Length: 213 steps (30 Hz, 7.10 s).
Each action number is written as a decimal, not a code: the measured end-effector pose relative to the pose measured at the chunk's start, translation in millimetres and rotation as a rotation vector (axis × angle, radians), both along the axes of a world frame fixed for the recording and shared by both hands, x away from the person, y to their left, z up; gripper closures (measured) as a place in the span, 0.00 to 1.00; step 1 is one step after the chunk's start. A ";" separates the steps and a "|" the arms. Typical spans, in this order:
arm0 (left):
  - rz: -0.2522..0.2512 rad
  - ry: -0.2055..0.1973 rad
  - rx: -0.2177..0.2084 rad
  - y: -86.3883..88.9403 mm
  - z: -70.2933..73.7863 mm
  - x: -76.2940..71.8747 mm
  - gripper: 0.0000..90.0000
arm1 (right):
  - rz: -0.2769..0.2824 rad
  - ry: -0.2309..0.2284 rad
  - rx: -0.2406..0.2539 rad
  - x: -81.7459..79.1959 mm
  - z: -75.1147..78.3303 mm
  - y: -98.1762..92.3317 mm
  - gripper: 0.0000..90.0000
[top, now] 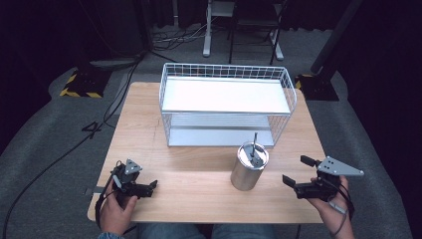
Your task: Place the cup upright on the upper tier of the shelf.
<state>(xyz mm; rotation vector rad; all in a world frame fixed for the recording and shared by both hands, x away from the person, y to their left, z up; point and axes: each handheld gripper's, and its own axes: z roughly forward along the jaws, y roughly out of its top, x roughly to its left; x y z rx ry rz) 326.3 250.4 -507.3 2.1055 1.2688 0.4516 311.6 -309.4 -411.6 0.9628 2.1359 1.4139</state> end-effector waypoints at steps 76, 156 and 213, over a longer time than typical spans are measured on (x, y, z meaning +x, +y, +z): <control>0.000 0.000 0.001 0.0 0.0 0.0 0.00 | 0.208 -0.008 0.054 45.6 -54.2 102.8 0.01; 0.000 0.000 0.001 0.0 0.0 0.0 0.00 | 0.138 -0.126 -0.016 94.7 146.2 113.4 0.04; -0.002 0.001 0.003 0.2 0.1 0.0 0.00 | 0.062 -0.109 0.028 198.4 148.7 164.9 0.00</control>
